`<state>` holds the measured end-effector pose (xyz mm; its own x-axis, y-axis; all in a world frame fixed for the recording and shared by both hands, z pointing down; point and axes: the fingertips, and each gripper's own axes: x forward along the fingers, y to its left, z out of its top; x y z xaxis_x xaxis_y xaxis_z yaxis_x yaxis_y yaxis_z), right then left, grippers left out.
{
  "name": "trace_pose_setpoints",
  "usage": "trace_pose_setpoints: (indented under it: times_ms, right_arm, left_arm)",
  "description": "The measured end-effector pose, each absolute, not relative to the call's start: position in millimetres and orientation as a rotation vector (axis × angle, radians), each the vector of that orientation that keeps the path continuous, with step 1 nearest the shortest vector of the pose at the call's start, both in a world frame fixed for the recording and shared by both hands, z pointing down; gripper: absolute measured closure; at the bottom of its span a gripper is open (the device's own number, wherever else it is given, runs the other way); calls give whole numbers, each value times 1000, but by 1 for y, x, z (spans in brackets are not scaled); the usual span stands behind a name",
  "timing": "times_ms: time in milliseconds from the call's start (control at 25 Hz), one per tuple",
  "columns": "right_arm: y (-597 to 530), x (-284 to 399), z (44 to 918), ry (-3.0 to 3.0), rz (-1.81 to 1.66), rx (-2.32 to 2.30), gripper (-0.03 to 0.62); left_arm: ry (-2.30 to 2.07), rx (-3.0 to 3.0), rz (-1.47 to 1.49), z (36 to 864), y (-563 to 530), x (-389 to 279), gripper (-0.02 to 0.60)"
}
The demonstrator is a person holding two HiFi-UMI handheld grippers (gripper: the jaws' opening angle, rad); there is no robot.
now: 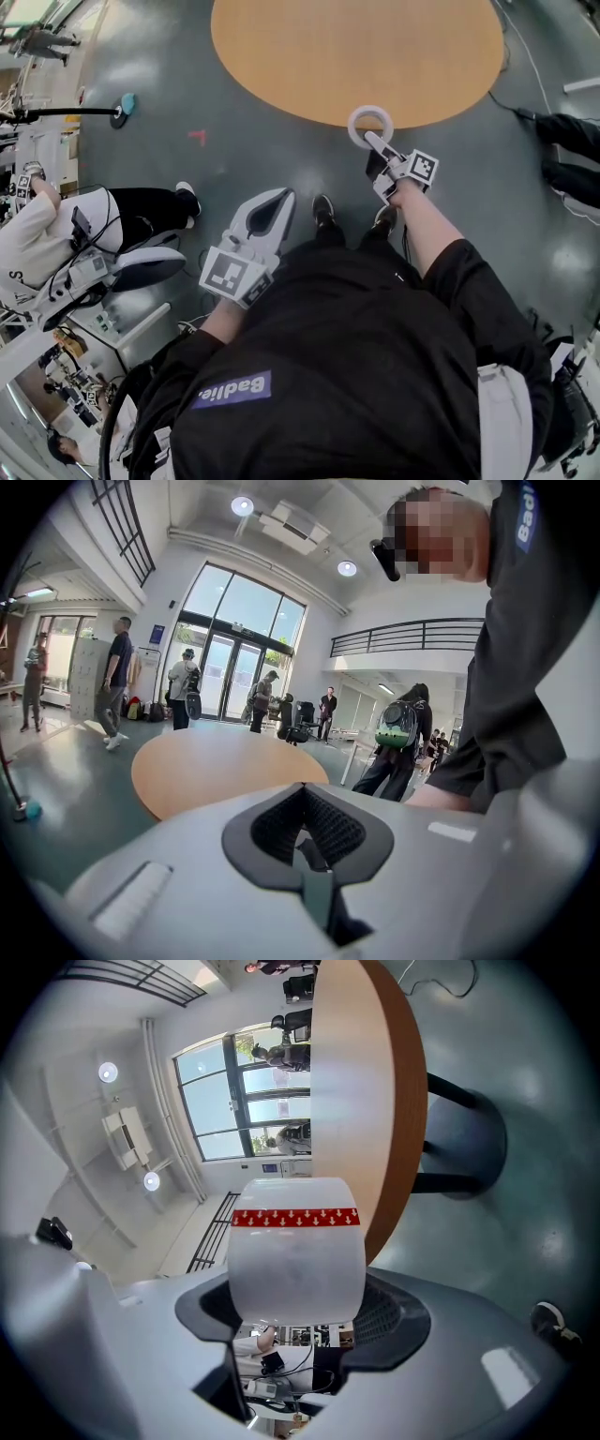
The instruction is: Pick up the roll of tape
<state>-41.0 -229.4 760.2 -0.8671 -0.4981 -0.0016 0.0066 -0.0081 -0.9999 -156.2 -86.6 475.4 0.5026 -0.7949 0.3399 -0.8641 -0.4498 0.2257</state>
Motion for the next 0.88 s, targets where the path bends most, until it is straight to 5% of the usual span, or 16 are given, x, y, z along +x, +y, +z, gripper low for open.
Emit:
trace_pose_setpoints:
  times_ms: [880]
  right_arm:
    - [-218, -43, 612, 1928, -1702, -458, 289]
  left_arm:
    - [-1238, 2574, 55, 443, -124, -151, 566]
